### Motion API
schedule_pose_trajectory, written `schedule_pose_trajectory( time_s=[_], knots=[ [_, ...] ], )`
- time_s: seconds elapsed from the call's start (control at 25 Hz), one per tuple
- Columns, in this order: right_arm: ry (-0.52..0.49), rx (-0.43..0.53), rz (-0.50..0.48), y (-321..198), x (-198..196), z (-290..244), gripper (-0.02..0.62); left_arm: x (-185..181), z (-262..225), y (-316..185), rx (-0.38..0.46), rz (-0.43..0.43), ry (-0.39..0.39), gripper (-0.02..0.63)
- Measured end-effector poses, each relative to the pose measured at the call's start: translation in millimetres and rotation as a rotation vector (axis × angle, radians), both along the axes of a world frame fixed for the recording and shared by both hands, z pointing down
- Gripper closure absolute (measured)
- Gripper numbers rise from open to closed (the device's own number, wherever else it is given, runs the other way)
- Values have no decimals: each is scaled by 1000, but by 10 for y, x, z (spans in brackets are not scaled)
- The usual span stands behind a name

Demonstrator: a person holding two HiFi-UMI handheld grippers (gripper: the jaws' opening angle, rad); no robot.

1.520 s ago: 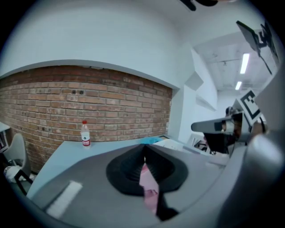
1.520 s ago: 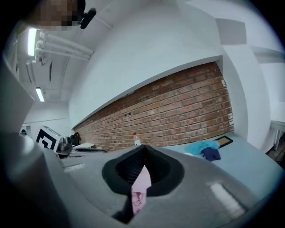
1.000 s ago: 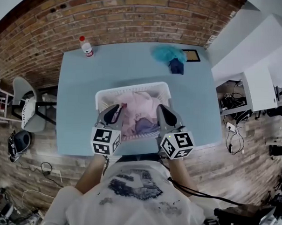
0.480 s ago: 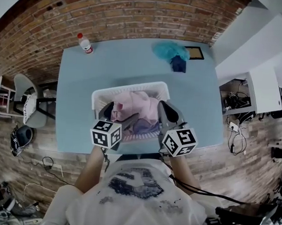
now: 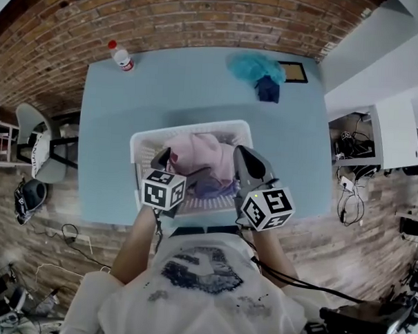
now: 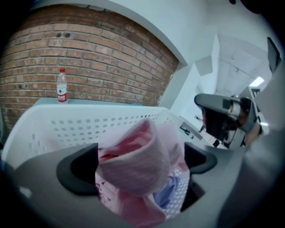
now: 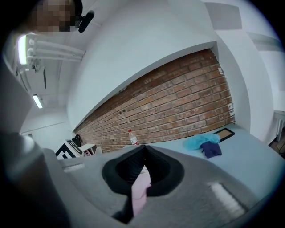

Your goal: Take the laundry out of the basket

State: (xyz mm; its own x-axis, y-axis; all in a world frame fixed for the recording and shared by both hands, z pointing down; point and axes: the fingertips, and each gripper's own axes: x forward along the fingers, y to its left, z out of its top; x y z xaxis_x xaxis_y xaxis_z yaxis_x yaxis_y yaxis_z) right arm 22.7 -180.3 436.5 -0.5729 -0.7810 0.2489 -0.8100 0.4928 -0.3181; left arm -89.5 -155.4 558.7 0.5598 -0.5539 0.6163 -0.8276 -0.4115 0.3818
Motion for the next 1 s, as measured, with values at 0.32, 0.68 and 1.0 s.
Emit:
schedule_pose_trajectory(
  time_s=[0.32, 0.68, 1.0],
  knots=[
    [-4, -19, -8, -139, -23, 94, 597, 53, 402, -75, -102, 27, -22, 29],
    [-9, -40, -30, -274, -76, 203, 598, 96, 837, -161, -193, 22, -50, 26],
    [-25, -43, -51, -341, -98, 214, 598, 133, 1086, -239, -248, 13, -43, 21]
  ],
)
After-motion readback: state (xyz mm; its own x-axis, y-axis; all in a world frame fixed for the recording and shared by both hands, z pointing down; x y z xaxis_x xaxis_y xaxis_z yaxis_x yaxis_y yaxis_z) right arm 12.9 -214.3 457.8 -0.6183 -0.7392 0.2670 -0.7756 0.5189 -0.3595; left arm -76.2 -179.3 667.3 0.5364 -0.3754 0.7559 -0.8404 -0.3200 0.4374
